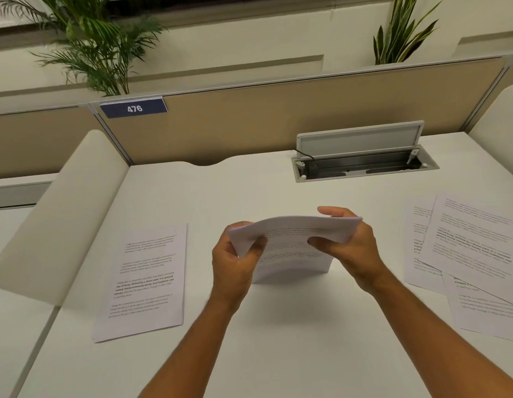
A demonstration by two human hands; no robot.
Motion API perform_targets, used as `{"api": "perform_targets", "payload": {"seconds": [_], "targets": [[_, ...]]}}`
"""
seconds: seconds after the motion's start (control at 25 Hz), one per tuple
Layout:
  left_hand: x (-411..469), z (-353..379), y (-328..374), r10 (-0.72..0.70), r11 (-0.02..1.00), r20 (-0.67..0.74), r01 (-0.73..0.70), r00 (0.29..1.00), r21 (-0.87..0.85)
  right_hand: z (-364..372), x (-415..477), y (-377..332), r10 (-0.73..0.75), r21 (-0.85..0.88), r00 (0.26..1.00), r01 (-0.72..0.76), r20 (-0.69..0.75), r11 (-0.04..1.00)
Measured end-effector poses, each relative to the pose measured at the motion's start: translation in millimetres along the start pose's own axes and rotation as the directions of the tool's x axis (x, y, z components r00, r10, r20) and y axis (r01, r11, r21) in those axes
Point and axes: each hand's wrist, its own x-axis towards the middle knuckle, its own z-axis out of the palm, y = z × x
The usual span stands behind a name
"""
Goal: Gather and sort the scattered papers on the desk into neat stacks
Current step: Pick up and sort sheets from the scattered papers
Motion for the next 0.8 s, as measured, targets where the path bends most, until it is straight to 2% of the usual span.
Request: {"api": "perform_targets", "payload": {"seconds": [0.16,0.36,0.52,0.64,0.8], "targets": [[-6.9,5.7,-9.0,-0.051,0.998,-0.018,0.05,0.999,-0.033,2.9,0.2,10.0,0.068,0.014,0.998,-0.068,0.003,0.998],[-1.2,2.1,-1.1,0.065,0.995,0.002,-0.065,0.998,-0.072,6.6,0.0,-2.5,-0.039,0.083,0.999,0.039,-0.001,0.996],[-8.9,6.2,-23.2,-0.03,0.998,-0.052,0.027,0.998,-0.057,10.4,-3.6,18.4,0.079,0.057,0.996,-0.08,0.03,0.995],[-19.6,14.1,-38.2,-0.109,0.994,-0.081,0.106,0.991,-0.04,15.0,-6.6,32.3,0.157,-0.005,0.988,-0.157,-0.003,0.988],[-14.3,14.0,-34.8,-0.046,0.999,-0.096,0.045,0.994,-0.008,13.7,-5.5,30.3,0.113,-0.011,0.992,-0.114,-0.05,0.993]]}}
